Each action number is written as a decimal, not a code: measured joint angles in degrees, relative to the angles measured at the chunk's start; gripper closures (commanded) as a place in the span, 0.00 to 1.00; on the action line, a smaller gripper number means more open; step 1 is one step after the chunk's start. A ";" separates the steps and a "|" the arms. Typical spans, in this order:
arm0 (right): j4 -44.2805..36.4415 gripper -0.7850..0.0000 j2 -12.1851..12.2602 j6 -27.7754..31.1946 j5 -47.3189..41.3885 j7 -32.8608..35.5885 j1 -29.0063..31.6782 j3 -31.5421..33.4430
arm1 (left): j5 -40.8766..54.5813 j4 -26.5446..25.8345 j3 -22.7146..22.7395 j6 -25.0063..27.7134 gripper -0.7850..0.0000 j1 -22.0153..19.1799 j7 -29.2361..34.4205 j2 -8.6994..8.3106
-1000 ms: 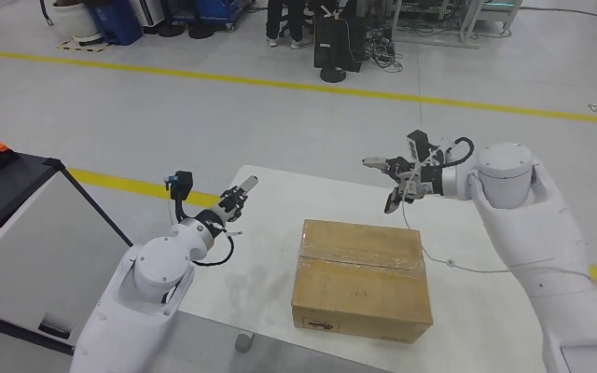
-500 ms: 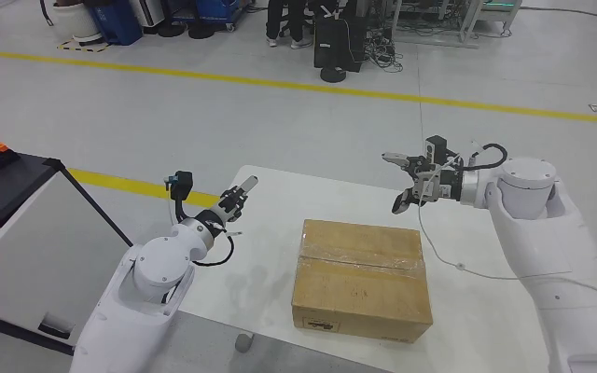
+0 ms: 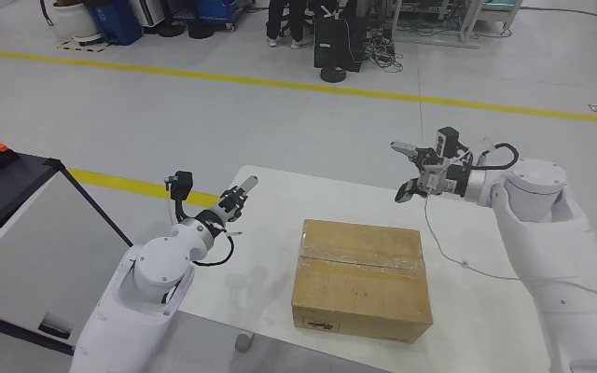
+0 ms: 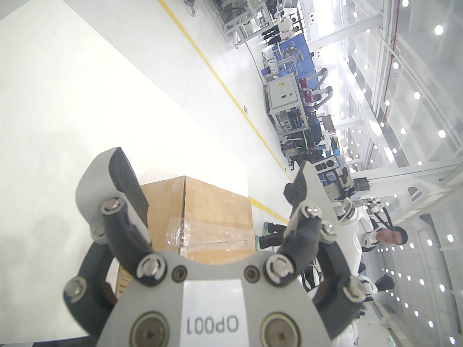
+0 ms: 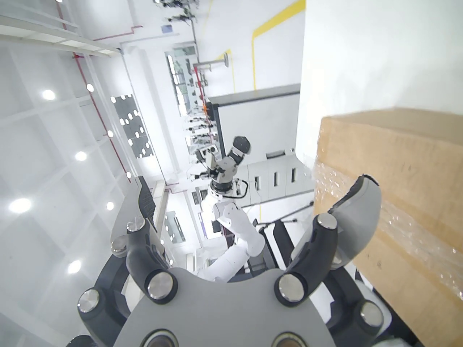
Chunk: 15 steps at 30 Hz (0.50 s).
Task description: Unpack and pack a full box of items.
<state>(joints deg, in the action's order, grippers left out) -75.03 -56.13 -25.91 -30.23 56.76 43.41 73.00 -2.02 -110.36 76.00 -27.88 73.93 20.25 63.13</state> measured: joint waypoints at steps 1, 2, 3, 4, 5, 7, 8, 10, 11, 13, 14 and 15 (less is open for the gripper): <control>-0.57 0.00 0.15 1.86 -0.01 -1.64 0.71 1.15 | 0.00 0.00 0.00 0.00 0.00 0.00 0.00 0.00; -1.08 0.00 0.33 4.62 -0.31 -3.52 1.78 2.77 | 0.00 0.00 0.00 0.00 0.00 0.00 0.00 0.00; -1.13 0.00 0.44 6.72 -1.02 -4.79 2.71 4.09 | 0.00 0.00 0.00 0.00 0.00 0.00 0.00 0.00; -0.98 0.00 0.51 8.80 -2.13 -6.02 3.69 5.45 | 0.00 0.00 0.00 0.00 0.00 0.00 0.00 0.00; -0.59 0.00 0.56 11.61 -3.78 -7.87 5.08 7.25 | 0.00 0.00 0.00 0.00 0.00 0.00 0.00 0.00; 0.24 0.00 0.52 15.39 -6.21 -11.62 7.30 9.71 | 0.00 0.00 0.00 0.00 0.00 0.00 0.00 0.00; 0.67 0.00 0.38 17.08 -8.74 -13.95 8.84 11.12 | 0.00 0.00 0.00 0.00 0.00 0.00 0.00 0.00; 0.88 0.00 0.21 19.15 -12.55 -16.93 11.17 13.00 | 0.00 0.00 0.00 0.00 0.00 0.00 0.00 0.00; 0.69 0.00 0.15 20.46 -14.09 -18.60 12.77 14.03 | 0.00 0.00 0.00 0.00 0.00 0.00 0.00 0.00; 0.30 0.00 0.10 22.21 -15.69 -20.68 15.16 15.43 | 0.00 0.00 0.00 0.00 0.00 0.00 0.00 0.00; 0.02 0.00 0.06 23.37 -16.44 -21.55 16.70 16.24 | 0.00 0.00 0.00 0.00 0.00 0.00 0.00 0.00; -0.05 0.00 0.04 24.28 -16.71 -22.31 17.78 16.81 | 0.00 0.00 0.00 0.00 0.00 0.00 0.00 0.00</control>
<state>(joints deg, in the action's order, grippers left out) -75.08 -56.08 -1.63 -46.94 34.45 61.19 89.81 -2.02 -110.36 76.00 -27.88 73.93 20.25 63.13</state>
